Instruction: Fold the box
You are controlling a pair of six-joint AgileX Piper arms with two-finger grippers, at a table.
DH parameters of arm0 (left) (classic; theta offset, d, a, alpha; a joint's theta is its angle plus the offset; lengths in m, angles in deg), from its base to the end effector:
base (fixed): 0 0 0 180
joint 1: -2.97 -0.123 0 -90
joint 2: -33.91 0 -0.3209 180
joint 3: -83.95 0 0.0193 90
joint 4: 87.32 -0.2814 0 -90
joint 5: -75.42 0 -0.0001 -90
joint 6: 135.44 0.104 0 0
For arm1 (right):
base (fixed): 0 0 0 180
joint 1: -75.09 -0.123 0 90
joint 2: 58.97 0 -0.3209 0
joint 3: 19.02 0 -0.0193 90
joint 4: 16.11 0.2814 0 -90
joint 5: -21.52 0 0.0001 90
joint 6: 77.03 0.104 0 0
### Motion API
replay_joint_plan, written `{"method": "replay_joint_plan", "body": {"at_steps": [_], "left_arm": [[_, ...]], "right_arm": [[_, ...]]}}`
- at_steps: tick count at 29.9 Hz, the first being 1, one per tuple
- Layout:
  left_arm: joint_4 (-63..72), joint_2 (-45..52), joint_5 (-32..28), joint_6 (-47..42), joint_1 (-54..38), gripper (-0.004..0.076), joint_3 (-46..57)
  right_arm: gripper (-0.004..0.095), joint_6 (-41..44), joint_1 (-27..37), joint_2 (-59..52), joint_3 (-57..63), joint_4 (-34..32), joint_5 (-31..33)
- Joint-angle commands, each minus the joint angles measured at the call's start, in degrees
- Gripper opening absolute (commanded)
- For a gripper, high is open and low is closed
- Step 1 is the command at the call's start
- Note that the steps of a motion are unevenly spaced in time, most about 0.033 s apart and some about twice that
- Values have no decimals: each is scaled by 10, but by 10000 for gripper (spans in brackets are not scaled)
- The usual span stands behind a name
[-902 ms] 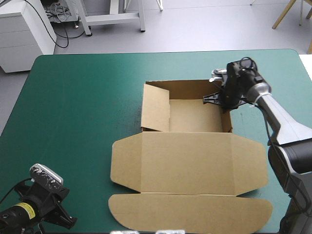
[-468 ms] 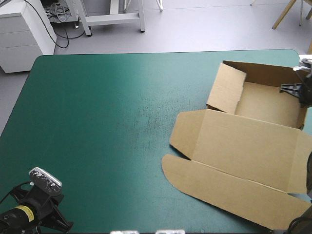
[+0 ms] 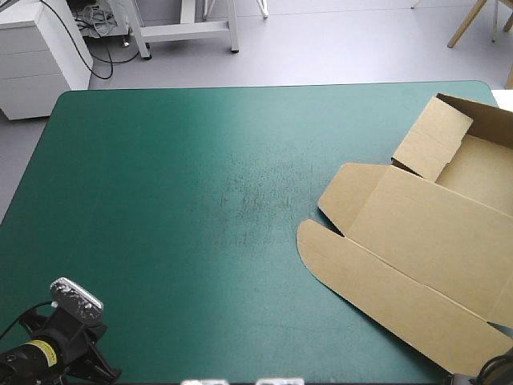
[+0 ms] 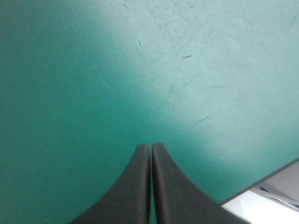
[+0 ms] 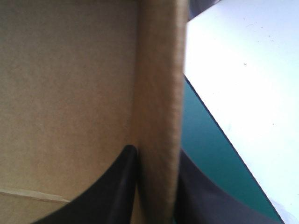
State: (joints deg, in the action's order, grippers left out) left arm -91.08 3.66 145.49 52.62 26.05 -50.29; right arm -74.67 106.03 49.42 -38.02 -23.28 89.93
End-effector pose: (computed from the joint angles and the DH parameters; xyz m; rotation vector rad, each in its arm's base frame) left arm 0.0477 -0.0133 0.2853 0.6878 2.4515 -0.0150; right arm 0.3554 -0.2271 0.3542 0.7659 2.6738 -0.3039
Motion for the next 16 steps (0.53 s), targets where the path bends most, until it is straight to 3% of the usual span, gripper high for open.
{"method": "replay_joint_plan", "body": {"at_steps": [1, 4, 16], "left_arm": [[3, -4, -12, -7, 1, -10, -14], [3, -4, -11, -7, 1, -10, -14], [3, -4, -13, -3, 1, -10, -14]], "right_arm": [[484, -24, 4, -34, -13, 2, 1], [581, -24, 4, -35, -13, 2, 6], [546, -41, 4, -104, -9, 62, 6]]}}
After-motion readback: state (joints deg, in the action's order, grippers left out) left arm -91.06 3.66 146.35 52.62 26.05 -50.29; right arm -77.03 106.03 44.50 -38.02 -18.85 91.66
